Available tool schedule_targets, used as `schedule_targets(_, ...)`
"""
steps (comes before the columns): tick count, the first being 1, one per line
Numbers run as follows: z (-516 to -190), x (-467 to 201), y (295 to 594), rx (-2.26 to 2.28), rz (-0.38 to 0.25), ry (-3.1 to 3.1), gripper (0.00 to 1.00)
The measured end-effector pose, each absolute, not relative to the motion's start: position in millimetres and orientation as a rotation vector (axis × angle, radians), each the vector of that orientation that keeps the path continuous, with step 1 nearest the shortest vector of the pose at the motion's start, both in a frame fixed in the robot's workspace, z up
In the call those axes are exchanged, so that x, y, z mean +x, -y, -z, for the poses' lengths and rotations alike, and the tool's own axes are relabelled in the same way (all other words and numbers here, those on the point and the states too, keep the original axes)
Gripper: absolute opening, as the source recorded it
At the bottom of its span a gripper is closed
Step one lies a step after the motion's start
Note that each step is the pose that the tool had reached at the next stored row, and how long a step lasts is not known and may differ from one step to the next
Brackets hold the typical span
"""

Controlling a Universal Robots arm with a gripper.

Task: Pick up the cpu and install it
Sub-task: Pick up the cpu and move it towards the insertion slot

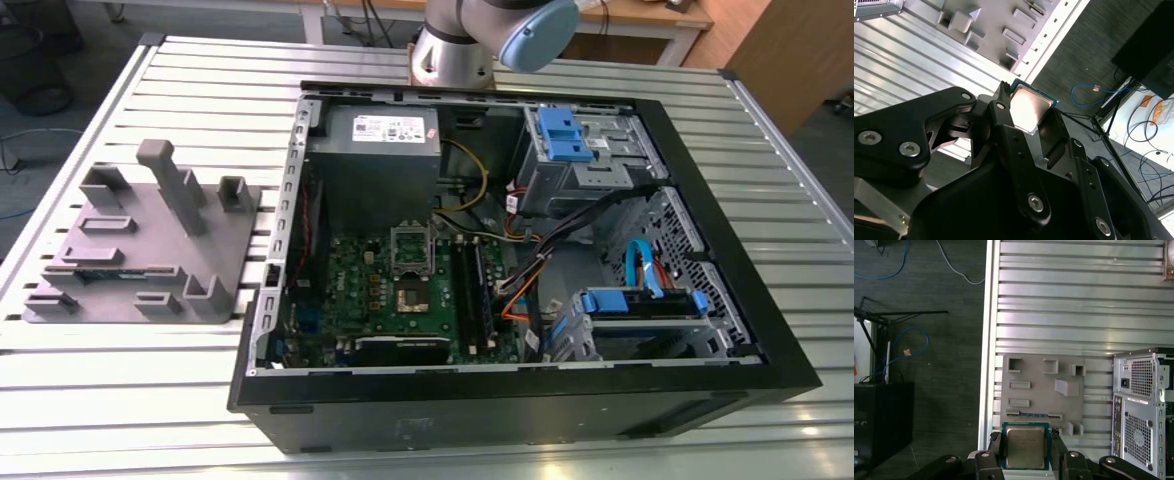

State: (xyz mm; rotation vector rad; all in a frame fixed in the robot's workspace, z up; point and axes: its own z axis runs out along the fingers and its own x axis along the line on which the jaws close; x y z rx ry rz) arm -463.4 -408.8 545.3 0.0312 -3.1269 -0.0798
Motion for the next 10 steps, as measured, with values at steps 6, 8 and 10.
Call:
schedule_targets(6,-534.3,-463.3,408.9,0.031,0.080,3.127,0.47)
schedule_targets(8,-530.6,-463.4,408.9,0.031,0.080,3.127,0.47)
schedule_targets(10,-527.0,-463.4,408.9,0.031,0.080,3.127,0.47)
